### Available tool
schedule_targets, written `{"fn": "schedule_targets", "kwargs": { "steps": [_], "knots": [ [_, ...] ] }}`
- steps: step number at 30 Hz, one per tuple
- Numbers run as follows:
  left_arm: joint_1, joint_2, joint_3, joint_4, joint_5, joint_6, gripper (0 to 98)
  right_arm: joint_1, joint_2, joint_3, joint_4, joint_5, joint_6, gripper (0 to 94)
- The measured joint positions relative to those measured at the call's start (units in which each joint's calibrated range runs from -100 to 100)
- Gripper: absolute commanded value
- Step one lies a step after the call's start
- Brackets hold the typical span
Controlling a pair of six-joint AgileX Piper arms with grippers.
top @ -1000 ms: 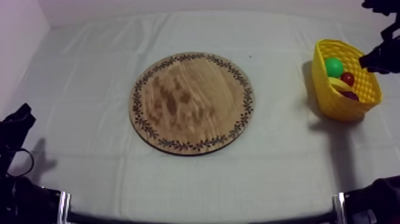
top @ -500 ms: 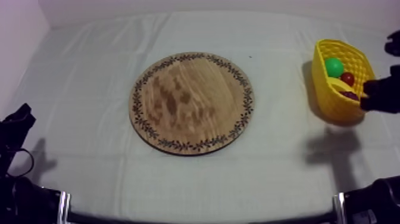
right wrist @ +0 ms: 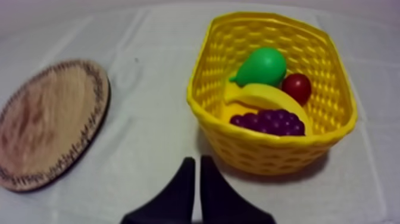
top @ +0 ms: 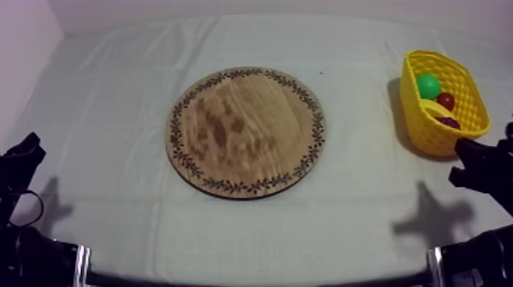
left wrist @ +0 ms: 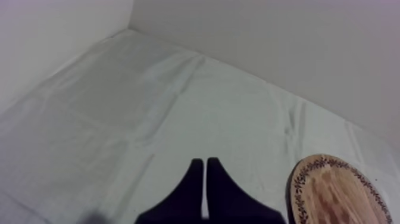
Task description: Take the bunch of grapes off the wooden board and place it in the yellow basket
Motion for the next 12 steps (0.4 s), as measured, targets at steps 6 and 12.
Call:
{"fn": "schedule_targets", "kwargs": {
  "steps": [6, 12],
  "knots": [
    [0.00, 0.00, 0.00, 0.00, 0.00, 0.03, 0.0, -0.77, -5.35, 1.35, 2.22, -1.48, -3.39, 0.3],
    [0.00, 0.00, 0.00, 0.00, 0.00, 0.03, 0.0, -0.84, -5.52, 1.52, 2.63, -1.77, -0.74, 0.3]
  ]
}}
